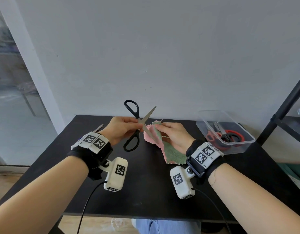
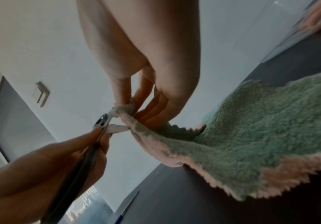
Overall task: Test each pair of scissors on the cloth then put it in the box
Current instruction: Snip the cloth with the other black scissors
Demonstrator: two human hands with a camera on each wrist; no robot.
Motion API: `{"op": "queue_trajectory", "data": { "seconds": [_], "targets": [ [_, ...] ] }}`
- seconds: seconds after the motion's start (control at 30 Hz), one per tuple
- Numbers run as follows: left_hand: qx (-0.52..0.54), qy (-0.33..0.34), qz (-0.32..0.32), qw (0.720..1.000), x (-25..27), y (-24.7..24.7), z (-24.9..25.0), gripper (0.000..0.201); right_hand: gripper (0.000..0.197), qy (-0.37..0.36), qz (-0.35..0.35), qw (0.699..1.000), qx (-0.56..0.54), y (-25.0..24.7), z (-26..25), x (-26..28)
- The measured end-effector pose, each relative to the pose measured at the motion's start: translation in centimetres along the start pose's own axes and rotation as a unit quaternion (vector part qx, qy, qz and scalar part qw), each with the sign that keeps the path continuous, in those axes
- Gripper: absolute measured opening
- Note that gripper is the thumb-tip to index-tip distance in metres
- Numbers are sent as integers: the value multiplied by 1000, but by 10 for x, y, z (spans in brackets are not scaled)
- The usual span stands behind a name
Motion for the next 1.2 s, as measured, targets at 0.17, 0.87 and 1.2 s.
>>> {"op": "queue_trajectory", "data": {
  "seconds": [0.17,0.87,1.2],
  "targets": [
    [9,7,2,1000,-1,5,2,27,29,-11,-19,1000,5,10,-4,4],
    [41,3,10,999,2,14,8,20,25,-15,-14,979,205,18,-7,-7],
    [79,-43,77,993,-4,4,5,32,17,7,14,984,179,13,0,-2]
  ]
}}
Point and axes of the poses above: each hand's wrist, its own x-axis away from the middle knuckle, its own y-axis out of the palm, z = x × y, the point moved 6 cm from there along -x, towards the middle knuckle, and after that the axes turned 5 degrees about y, right-handed, at the moved point
